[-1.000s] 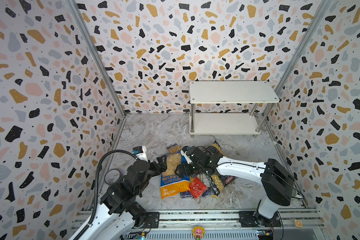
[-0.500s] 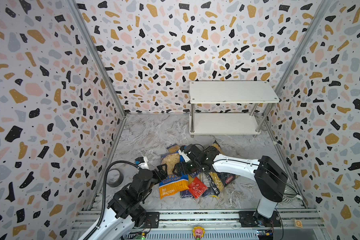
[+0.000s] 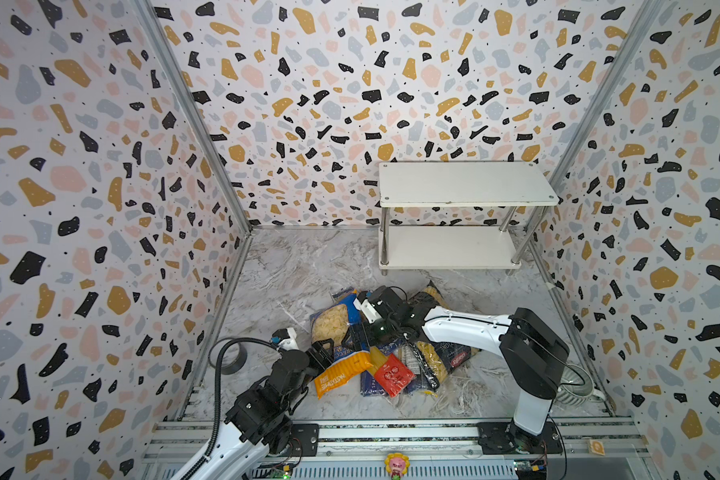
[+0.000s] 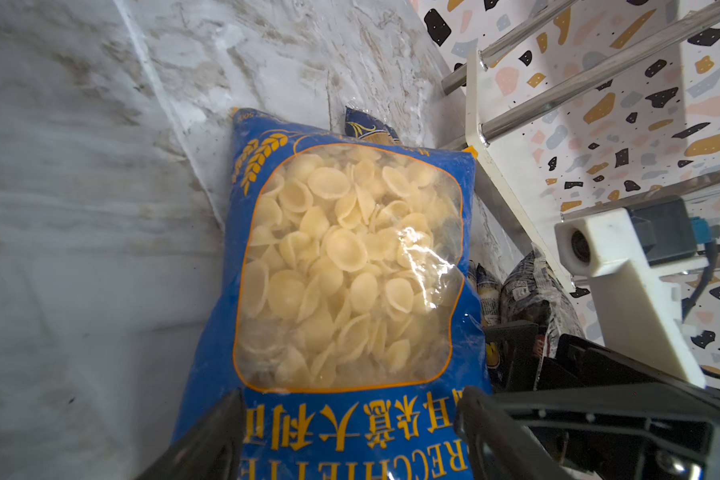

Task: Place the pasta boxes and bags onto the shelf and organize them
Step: 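Grip the blue orecchiette bag with the right gripper while the left gripper steadies it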

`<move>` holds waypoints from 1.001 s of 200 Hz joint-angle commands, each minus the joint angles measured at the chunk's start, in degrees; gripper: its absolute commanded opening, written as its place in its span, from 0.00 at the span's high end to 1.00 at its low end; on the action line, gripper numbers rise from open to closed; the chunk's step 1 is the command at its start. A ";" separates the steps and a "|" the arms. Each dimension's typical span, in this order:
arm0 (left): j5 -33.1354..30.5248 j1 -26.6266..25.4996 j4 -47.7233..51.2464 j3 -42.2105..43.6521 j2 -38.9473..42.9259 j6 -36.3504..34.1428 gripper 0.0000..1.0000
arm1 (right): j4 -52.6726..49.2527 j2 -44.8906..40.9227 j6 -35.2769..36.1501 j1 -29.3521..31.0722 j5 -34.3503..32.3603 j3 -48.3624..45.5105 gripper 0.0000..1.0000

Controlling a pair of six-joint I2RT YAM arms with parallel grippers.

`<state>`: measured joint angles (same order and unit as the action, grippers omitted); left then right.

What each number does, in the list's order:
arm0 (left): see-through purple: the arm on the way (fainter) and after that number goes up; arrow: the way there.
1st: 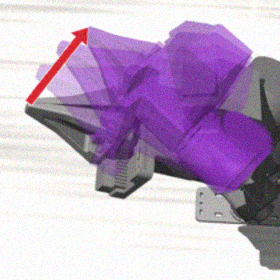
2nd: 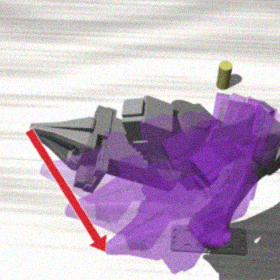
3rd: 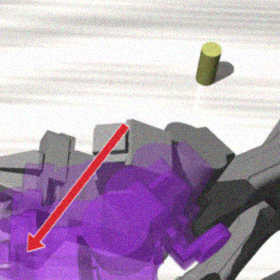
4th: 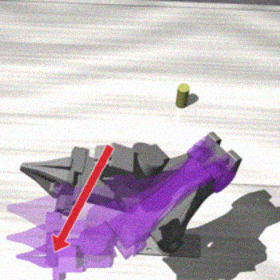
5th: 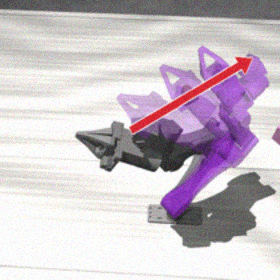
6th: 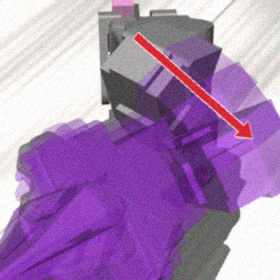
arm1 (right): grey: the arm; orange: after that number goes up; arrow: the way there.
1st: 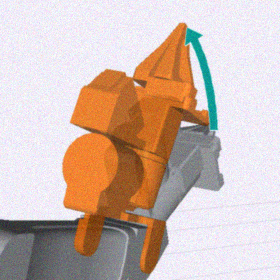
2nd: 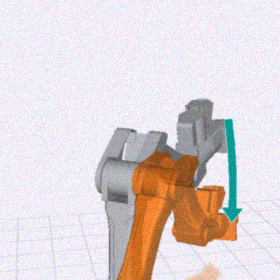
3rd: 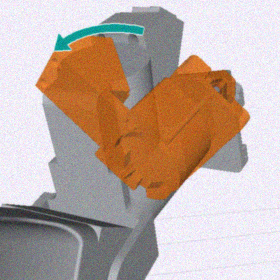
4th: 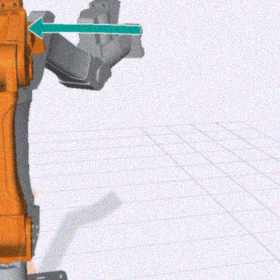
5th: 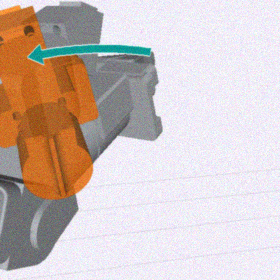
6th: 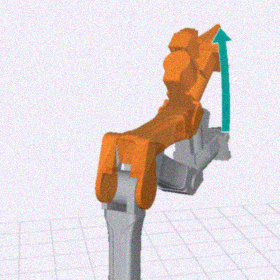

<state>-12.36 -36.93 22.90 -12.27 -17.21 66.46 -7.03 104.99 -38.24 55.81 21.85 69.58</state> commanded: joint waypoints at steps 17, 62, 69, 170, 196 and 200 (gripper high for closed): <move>-3.63 0.28 4.20 2.05 7.97 6.37 0.23 | -3.17 1.75 2.40 -0.70 1.29 2.67 0.01; -1.72 0.33 3.07 7.27 12.24 11.33 0.28 | -4.05 6.65 3.85 -1.18 3.83 7.61 0.01; -0.78 0.36 1.62 8.37 11.88 11.84 0.30 | -4.07 7.57 3.85 -1.38 4.57 8.08 0.01; 1.67 0.42 0.79 12.19 13.35 12.48 0.60 | -2.35 14.53 4.31 -1.53 11.49 10.70 0.10; 1.16 0.46 1.59 10.22 12.96 12.12 0.59 | -5.06 15.85 5.46 -1.28 10.16 12.86 0.33; 0.99 0.44 1.77 9.69 12.73 11.88 0.58 | -5.05 15.94 5.38 -1.32 10.15 12.87 0.38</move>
<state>-11.20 -36.80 17.17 -6.20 -4.34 78.89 -5.32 118.37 -33.85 53.47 31.14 81.91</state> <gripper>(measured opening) 0.401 0.737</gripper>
